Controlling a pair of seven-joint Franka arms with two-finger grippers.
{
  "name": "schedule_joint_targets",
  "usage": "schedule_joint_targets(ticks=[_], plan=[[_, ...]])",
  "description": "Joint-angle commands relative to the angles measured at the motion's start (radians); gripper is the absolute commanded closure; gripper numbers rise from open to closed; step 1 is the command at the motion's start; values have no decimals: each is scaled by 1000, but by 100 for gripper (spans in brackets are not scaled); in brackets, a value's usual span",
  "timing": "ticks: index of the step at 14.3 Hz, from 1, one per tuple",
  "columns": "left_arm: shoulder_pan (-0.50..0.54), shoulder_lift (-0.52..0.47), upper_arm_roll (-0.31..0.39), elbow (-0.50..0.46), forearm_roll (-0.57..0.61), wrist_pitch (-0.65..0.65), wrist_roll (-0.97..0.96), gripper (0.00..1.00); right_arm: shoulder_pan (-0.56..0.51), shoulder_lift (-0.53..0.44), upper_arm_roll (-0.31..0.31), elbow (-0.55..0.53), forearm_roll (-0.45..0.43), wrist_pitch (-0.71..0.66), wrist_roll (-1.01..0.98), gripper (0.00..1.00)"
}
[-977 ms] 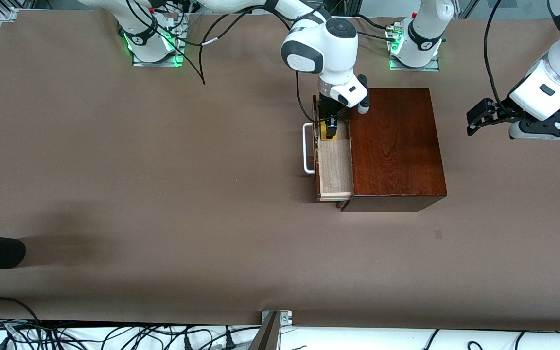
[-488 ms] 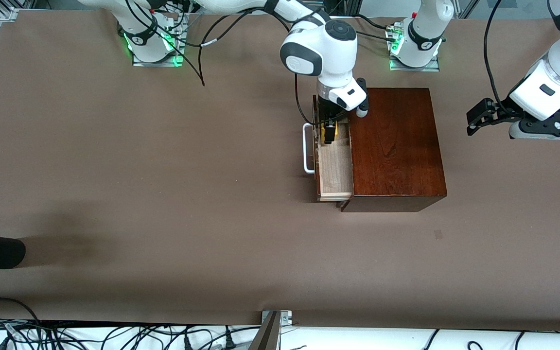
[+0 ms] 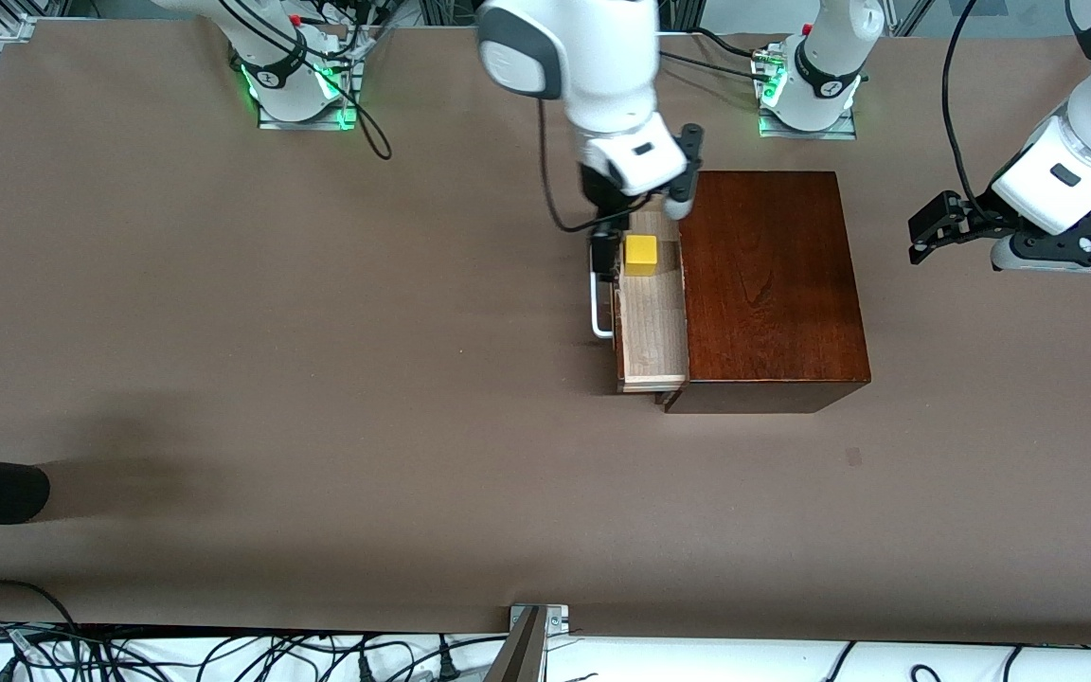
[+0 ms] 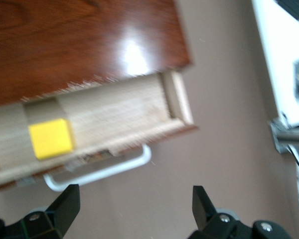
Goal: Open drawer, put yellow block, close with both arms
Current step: 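Open the right gripper to release the cube in the drawer, then raise the right gripper away while the left gripper moves to the drawer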
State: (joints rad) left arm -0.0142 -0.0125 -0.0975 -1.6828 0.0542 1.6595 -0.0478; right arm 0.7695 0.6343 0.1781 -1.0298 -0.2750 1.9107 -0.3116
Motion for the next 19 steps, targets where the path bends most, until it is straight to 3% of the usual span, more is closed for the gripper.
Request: schedule_joint_targets(ticks=[1,4,8,10,12,14,19], plan=[[-21,0,-40,12,-22,-14,14,0,-129,-111,7,-45,90,-21,2,0],[-70,23,-99,17,-42,-12,55,0,-335,-310,7,-234,271,-30,-7,0],[-151,87,-113,17,-186,-18,290,0,-508,-551,7,-444,289,-157,11,0],[-238,126,-122,18,-295,-38,290,0,-558,-632,-41,-524,290,-191,20,0],[-312,204,-123,66,-358,-43,286,0,-558,-669,-115,-576,295,-203,26,0],[-358,247,-129,78,-340,-41,346,0,-558,-680,-169,-613,296,-197,35,0],[-467,419,-134,133,-174,187,738,0,-558,-677,-200,-651,295,-200,190,0]])
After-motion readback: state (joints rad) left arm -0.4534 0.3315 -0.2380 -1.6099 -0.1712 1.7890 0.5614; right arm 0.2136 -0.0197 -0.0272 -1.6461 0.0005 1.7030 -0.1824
